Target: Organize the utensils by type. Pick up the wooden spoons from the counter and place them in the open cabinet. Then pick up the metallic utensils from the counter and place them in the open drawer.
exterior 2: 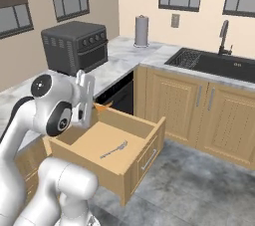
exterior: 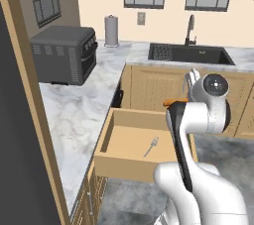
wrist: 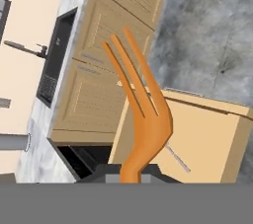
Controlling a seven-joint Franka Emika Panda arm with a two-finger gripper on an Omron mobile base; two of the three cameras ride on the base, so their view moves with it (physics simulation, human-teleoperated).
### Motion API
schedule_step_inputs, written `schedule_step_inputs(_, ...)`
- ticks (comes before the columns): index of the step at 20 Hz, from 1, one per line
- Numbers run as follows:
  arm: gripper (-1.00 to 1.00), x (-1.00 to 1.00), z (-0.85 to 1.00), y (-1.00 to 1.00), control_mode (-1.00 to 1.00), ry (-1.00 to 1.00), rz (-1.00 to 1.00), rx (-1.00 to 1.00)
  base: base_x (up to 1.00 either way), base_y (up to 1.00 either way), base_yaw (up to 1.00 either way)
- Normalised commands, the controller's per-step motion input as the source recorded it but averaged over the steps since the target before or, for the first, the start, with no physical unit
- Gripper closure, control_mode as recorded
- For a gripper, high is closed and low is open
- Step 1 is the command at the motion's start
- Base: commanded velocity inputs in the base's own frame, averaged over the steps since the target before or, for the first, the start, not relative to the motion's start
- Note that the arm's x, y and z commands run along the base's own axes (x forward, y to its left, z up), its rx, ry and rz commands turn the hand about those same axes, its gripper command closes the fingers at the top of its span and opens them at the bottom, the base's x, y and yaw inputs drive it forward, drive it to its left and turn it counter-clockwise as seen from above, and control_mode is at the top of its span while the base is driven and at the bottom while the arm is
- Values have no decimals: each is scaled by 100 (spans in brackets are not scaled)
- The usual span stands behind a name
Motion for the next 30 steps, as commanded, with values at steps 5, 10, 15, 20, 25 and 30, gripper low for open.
schedule_step_inputs(5, 100, 64, -39, -3, -100, 14, 22, -9, 0, 0, 0)
schedule_step_inputs(10, 100, 36, -55, 0, -100, 13, 40, -14, 0, 0, 0)
schedule_step_inputs(15, 100, 32, -51, 0, -100, 12, 41, -18, 0, 0, 0)
schedule_step_inputs(20, 100, 32, -55, 0, -100, 18, 37, -28, 0, 0, 0)
schedule_step_inputs(25, 100, 25, -54, 0, -100, 24, 32, -33, 0, 0, 0)
schedule_step_inputs(30, 100, 21, -57, 0, -100, 19, 27, -26, 0, 0, 0)
